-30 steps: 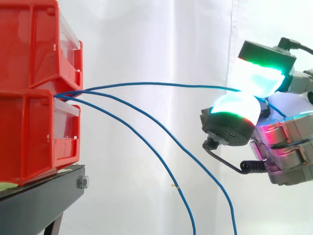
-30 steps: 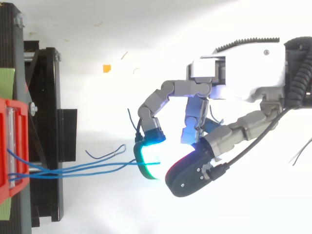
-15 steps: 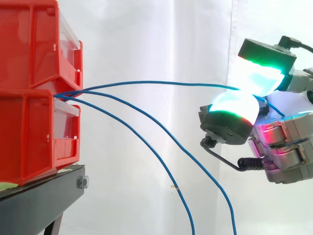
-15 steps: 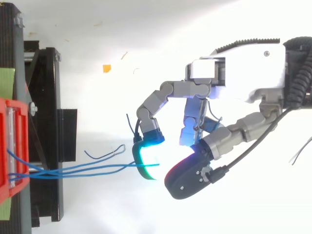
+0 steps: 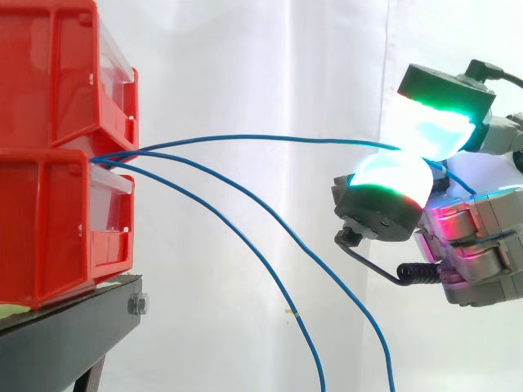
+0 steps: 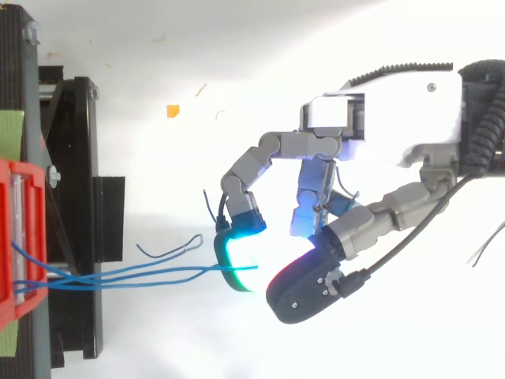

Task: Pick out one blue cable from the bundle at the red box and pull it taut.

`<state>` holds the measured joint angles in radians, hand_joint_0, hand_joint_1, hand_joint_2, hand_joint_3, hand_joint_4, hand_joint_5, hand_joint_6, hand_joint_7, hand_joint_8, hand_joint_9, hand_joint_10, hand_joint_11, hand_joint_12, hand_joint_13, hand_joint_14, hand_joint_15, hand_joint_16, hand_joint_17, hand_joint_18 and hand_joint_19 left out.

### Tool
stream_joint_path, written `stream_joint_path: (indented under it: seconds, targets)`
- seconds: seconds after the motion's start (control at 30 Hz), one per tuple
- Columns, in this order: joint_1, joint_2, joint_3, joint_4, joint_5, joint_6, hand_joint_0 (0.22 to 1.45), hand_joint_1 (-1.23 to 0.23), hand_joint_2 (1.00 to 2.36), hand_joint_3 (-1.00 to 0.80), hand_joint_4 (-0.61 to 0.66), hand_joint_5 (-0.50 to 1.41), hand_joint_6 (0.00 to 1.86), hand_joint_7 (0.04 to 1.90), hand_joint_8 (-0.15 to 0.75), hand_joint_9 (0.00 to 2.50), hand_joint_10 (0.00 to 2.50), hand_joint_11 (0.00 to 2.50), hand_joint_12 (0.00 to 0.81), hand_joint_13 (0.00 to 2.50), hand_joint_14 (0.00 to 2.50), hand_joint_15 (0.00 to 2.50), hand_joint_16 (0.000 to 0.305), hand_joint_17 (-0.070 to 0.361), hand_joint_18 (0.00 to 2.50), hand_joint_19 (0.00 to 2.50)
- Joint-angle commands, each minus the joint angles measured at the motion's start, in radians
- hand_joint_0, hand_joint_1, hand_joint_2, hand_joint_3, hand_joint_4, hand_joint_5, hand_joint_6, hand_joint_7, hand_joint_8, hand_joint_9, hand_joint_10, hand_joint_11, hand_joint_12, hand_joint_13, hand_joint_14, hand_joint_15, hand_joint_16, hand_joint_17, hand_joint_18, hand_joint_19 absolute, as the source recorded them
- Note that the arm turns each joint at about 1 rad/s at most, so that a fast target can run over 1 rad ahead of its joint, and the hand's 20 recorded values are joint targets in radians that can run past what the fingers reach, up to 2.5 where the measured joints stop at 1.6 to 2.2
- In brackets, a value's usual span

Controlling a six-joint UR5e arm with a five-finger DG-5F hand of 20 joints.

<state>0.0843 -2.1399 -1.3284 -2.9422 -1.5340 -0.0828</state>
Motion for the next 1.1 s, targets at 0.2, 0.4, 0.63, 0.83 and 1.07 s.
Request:
stream_joint_path:
  seconds: [0.2, 0.4, 0.63, 0.83, 1.07]
  targets:
    - [0.000, 0.002, 0.000, 0.000, 0.000, 0.000, 0.58, -0.76, 1.02, -0.03, -0.18, -0.06, 0.86, 1.10, 0.214, 1.38, 0.02, 1.22, 0.226, 1.41, 0.01, 1.50, 0.033, 0.074, 1.25, 1.37]
    - [0.000, 0.000, 0.000, 0.000, 0.000, 0.000, 0.58, -0.76, 1.01, -0.03, -0.18, -0.06, 0.86, 1.08, 0.226, 1.39, 0.02, 1.20, 0.239, 1.42, 0.01, 1.49, 0.034, 0.077, 1.24, 1.37]
    - [0.000, 0.000, 0.000, 0.000, 0.000, 0.000, 0.59, -0.78, 1.01, -0.03, -0.17, -0.05, 0.85, 1.11, 0.258, 1.48, 0.02, 1.19, 0.267, 1.48, 0.01, 1.50, 0.040, 0.091, 1.35, 1.36]
    - [-0.001, 0.000, 0.000, 0.000, 0.000, 0.000, 0.59, -0.78, 1.01, -0.03, -0.17, -0.05, 0.85, 1.12, 0.260, 1.47, 0.02, 1.15, 0.266, 1.48, 0.01, 1.49, 0.041, 0.091, 1.35, 1.35]
    - [0.000, 0.000, 0.000, 0.000, 0.000, 0.000, 0.59, -0.78, 1.01, -0.03, -0.17, -0.05, 0.85, 1.12, 0.265, 1.45, 0.02, 1.14, 0.270, 1.47, 0.01, 1.48, 0.041, 0.091, 1.34, 1.33]
